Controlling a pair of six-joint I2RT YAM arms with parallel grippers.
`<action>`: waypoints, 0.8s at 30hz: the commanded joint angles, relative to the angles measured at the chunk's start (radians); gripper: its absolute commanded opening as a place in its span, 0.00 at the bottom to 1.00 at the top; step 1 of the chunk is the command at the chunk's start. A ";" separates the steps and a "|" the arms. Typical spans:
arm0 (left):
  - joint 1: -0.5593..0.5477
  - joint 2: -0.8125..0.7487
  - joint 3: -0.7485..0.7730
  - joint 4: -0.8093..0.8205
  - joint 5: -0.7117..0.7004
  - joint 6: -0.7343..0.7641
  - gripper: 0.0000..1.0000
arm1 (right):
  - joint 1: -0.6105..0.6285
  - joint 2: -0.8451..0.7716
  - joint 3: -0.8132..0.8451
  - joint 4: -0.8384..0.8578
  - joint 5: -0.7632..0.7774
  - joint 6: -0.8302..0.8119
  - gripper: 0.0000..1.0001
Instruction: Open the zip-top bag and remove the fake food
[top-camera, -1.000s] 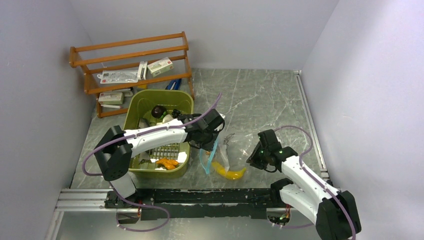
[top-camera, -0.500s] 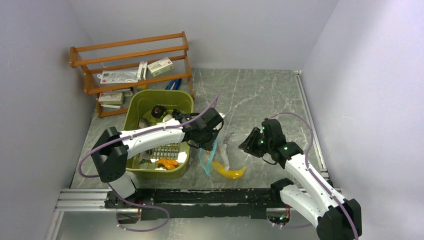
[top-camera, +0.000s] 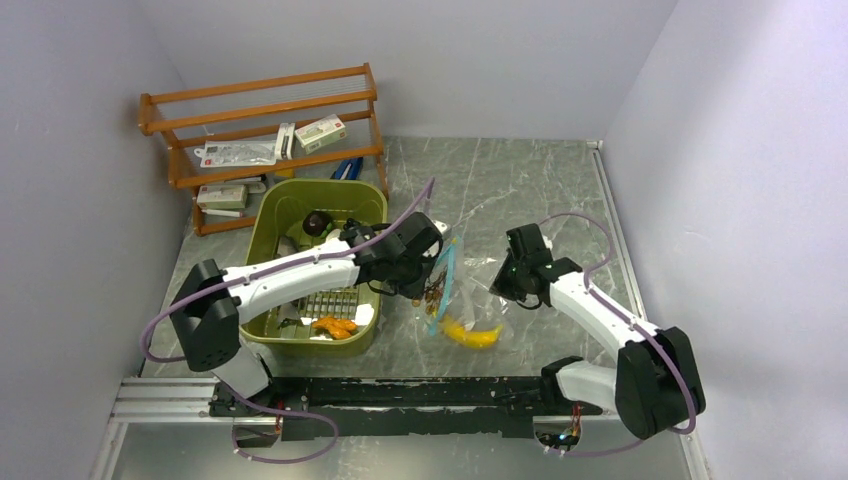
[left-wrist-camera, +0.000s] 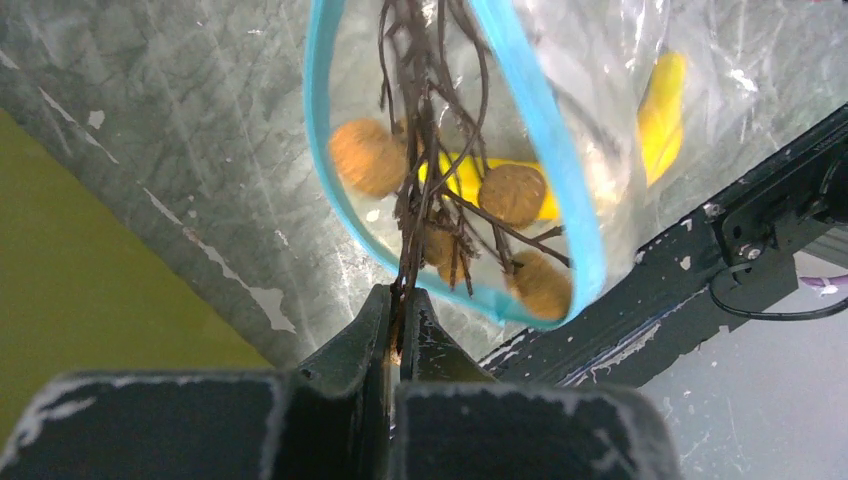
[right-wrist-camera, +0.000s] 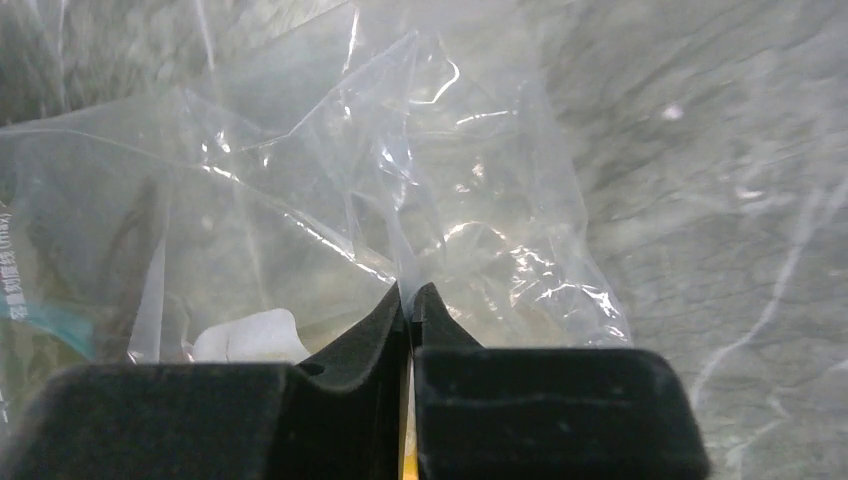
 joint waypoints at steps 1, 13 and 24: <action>-0.003 -0.053 -0.013 -0.032 -0.027 -0.007 0.07 | -0.046 -0.030 0.018 -0.029 0.142 -0.029 0.00; -0.003 -0.041 0.003 -0.014 -0.012 -0.009 0.07 | -0.129 -0.186 -0.097 -0.010 -0.114 -0.118 0.00; -0.003 -0.038 0.025 -0.084 -0.075 0.025 0.07 | -0.130 -0.322 -0.063 -0.088 -0.123 -0.194 0.00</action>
